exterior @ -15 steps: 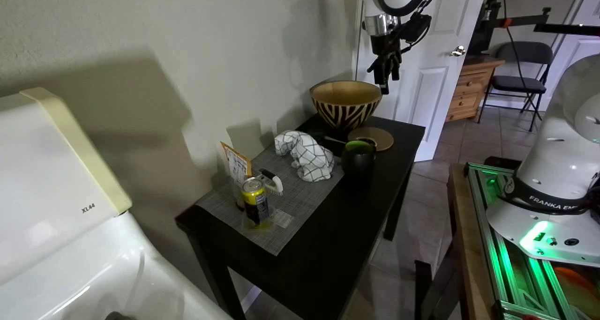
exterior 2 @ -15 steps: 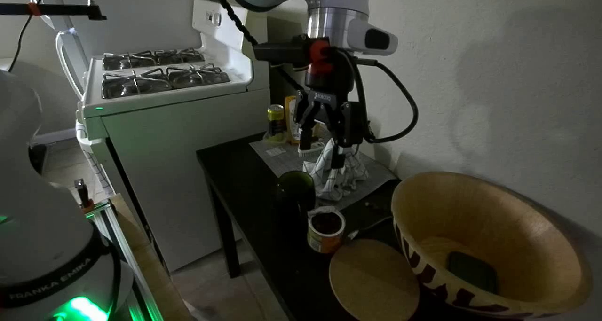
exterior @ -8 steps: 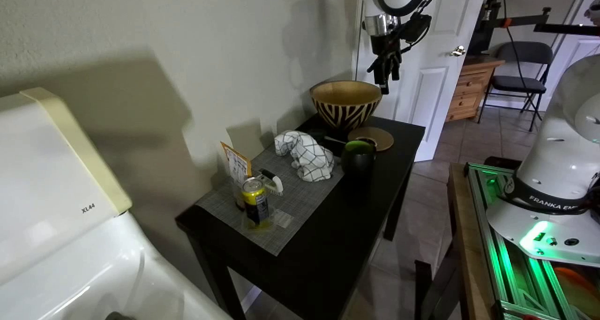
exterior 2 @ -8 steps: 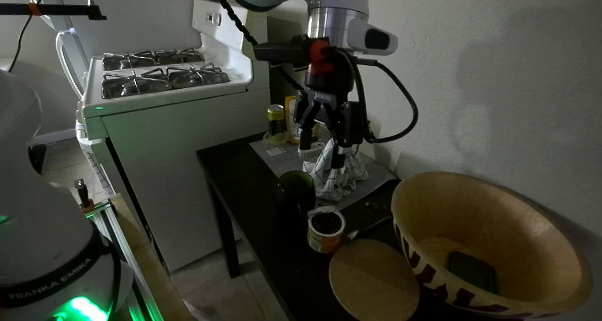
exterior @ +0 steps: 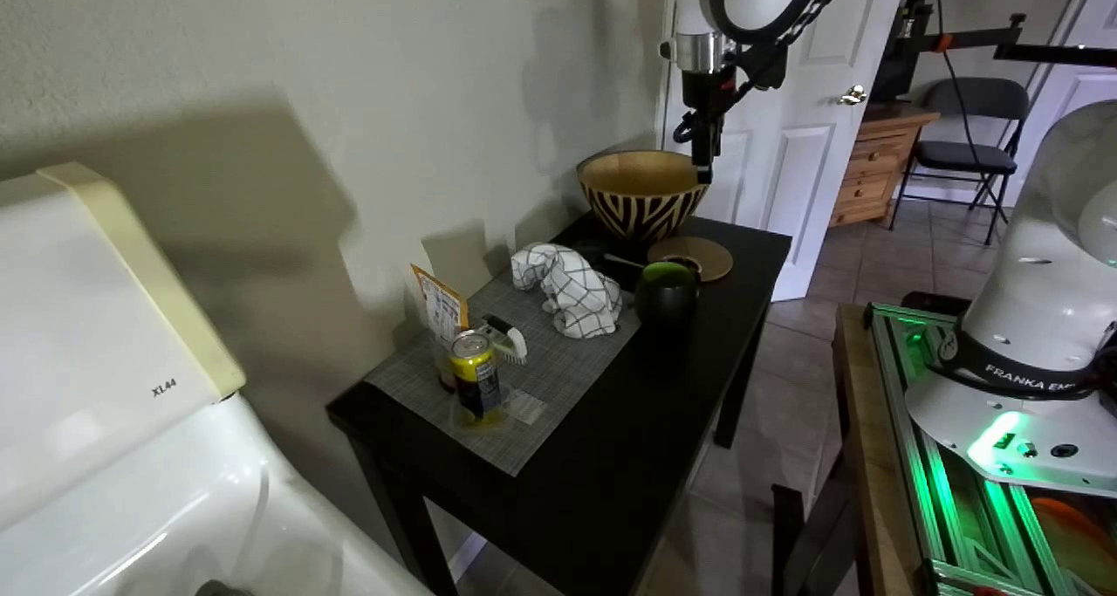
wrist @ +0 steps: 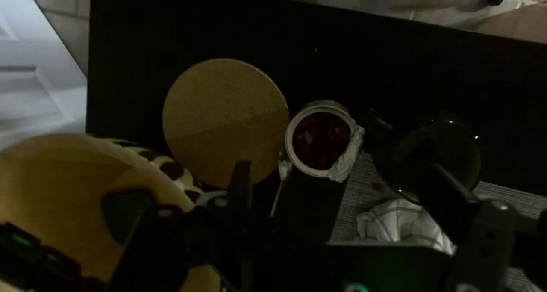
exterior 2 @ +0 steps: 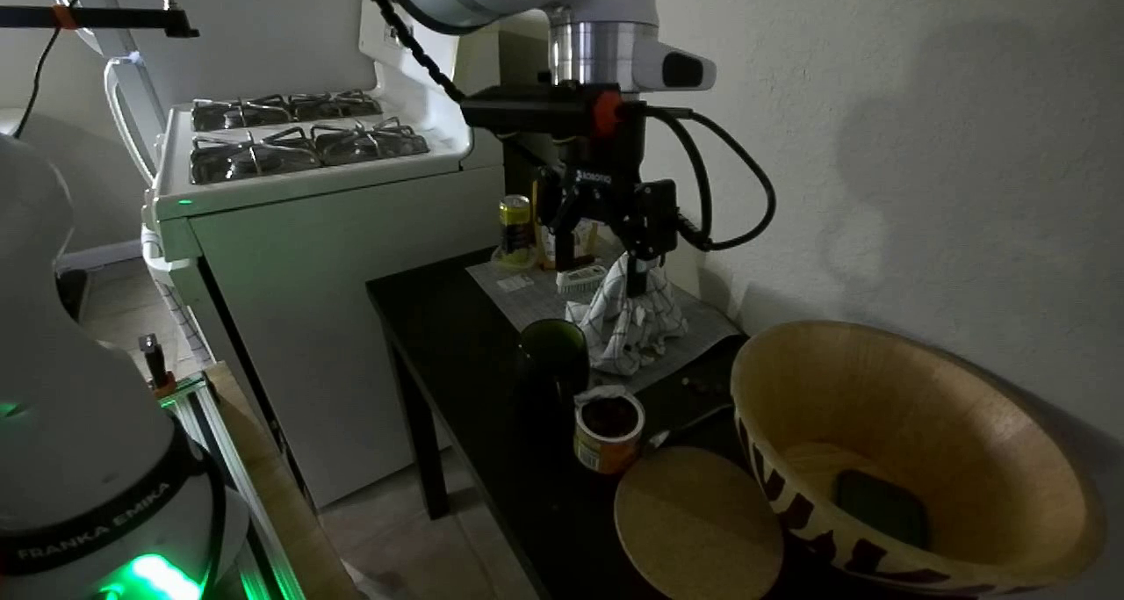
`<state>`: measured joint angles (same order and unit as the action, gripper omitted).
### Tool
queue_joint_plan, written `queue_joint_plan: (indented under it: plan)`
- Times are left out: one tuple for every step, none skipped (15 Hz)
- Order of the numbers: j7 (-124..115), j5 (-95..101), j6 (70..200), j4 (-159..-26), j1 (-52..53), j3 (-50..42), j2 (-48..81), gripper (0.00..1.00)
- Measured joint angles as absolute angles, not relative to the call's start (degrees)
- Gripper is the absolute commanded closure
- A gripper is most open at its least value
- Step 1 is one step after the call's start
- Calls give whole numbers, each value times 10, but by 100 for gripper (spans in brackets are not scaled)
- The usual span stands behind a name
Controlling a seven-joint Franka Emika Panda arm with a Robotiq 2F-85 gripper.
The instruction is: Pick up the black mug and put it in the wooden bowl
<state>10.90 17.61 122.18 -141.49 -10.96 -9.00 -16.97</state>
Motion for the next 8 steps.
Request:
queue_joint_plan:
  plan:
    - [129,176,1245,-1431,-104,-90,-175,0]
    - [150,175,1267,-1447,-98,-91,-181,0]
    - [174,174,1288,-1462,-93,-92,-184,0]
    - [202,174,1310,-1479,-90,-96,-187,0]
    - [233,174,1332,-1494,-88,-104,-187,0]
    - [270,174,1355,-1509,-87,-115,-187,0]
    - [310,174,1377,-1523,-86,-128,-186,0]
    - [352,174,1394,-1536,-87,-141,-186,0]
